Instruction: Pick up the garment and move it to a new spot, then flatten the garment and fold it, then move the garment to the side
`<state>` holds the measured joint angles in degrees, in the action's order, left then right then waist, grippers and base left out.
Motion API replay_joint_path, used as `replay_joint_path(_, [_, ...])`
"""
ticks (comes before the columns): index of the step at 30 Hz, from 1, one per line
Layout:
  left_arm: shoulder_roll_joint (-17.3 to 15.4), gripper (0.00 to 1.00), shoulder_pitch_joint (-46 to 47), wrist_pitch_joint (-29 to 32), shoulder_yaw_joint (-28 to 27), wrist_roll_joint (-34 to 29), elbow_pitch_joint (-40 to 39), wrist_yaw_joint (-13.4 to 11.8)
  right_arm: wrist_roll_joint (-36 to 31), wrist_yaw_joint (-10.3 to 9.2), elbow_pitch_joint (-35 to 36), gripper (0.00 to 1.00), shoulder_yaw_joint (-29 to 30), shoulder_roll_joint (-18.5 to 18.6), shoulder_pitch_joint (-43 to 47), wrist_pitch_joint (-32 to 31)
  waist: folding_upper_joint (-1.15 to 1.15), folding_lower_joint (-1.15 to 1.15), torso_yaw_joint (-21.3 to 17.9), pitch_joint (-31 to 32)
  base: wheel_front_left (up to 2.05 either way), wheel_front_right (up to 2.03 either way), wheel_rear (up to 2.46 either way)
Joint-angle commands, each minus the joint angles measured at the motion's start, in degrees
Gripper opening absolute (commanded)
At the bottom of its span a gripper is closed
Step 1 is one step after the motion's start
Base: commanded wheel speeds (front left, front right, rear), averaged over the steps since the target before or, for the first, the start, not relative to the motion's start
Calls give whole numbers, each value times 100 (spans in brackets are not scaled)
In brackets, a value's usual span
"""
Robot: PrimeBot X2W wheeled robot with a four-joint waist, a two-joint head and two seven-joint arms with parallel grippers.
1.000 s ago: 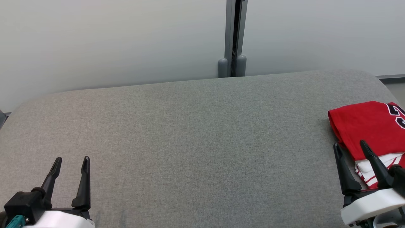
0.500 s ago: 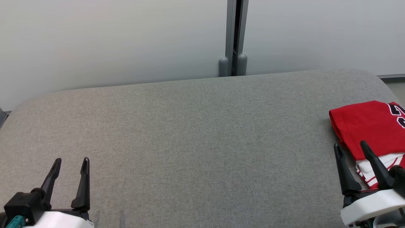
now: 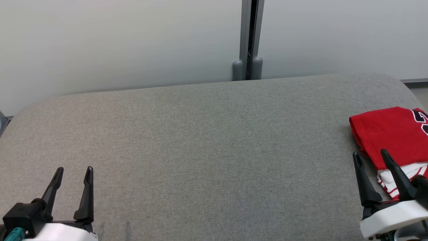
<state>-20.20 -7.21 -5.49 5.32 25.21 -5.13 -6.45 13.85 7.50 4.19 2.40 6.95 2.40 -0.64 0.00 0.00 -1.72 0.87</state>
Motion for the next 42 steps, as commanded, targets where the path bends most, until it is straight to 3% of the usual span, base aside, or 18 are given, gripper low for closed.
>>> replay_joint_path(1, [-30, 100, 50, -7, -6, 22, 0, -28, 26, -2, 6, 100, 13, -7, 27, 13, 0, 0, 1, -1, 0, 0, 0])
replay_joint_path(23, [-107, 100, 59, -24, 21, 91, 15, -62, 74, -2, 68, 100, 26, -75, 77, 91, 0, 0, 58, 36, 0, 0, 0])
replay_joint_path(24, [-73, 0, 27, -10, 24, 66, 17, -24, 45, 0, 45, 0, 20, -85, 31, 66, 0, 0, 59, 37, 0, 0, 0])
replay_joint_path(28, [103, 0, -88, -15, 103, 131, 162, -9, 118, 0, -147, 0, 16, -162, 108, 39, 0, 0, 61, 36, 0, 0, 0])
replay_joint_path(42, [401, 0, -15, -173, 203, 1350, 244, 232, 1578, 0, -446, 0, 407, -165, -53, -450, 0, 0, 74, 21, 0, 0, 0])
